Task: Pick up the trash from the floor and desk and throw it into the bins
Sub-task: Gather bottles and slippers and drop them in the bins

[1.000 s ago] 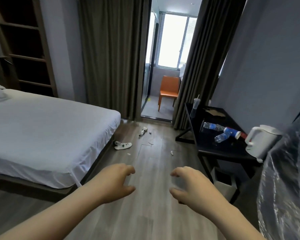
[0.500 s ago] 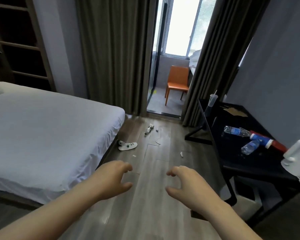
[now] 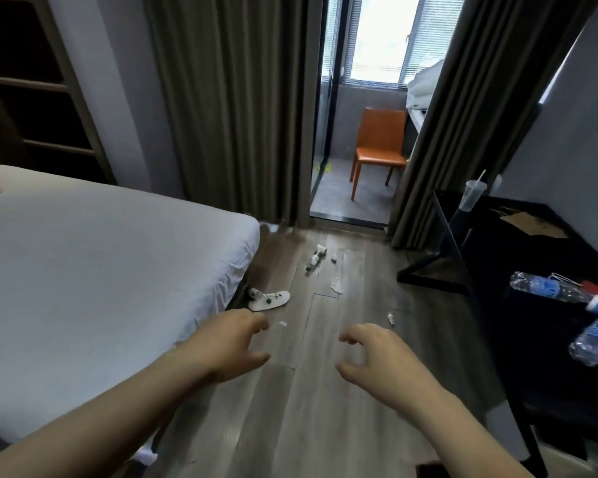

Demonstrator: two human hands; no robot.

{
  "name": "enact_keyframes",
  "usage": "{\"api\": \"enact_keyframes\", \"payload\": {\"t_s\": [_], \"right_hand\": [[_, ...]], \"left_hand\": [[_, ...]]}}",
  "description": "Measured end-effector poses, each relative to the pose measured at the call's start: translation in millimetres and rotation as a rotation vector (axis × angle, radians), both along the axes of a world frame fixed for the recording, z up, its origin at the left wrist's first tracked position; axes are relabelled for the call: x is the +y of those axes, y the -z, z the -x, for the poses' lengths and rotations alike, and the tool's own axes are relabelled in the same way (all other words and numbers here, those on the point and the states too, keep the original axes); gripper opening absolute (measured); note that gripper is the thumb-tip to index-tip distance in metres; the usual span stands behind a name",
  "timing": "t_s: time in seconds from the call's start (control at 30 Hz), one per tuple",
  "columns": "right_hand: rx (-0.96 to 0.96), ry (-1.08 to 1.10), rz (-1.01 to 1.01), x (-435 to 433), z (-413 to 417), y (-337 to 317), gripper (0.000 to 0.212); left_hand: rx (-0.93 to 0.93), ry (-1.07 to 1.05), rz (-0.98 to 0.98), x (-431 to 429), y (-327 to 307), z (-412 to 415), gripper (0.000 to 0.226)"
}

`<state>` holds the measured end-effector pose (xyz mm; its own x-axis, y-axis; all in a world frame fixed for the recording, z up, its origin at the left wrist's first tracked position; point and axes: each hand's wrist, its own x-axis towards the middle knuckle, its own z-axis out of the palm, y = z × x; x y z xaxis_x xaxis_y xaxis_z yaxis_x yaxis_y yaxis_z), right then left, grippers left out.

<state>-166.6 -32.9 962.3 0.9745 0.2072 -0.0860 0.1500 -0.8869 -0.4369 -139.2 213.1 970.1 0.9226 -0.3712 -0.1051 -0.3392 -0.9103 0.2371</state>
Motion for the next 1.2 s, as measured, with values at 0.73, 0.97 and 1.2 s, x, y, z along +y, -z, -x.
{"api": "enact_keyframes", "payload": {"t_s": [0.73,0.97,1.2], "right_hand": [[0.184,0.282,0.003,-13.6,-356.8,67.4,0.041],[0.29,0.355,-0.011,-61.2,-435.3,100.8,0.042],[0.365,0.362,-0.034,-143.3,-540.7,160.3,0.04]], "left_hand": [[0.152,0.183,0.04,-25.6,72.6,-415.6,0.038],[0.246,0.219,0.016,-80.3,103.0,-510.9,0.045],[0.309,0.187,0.023,-160.0,154.2,-611.7,0.042]]}}
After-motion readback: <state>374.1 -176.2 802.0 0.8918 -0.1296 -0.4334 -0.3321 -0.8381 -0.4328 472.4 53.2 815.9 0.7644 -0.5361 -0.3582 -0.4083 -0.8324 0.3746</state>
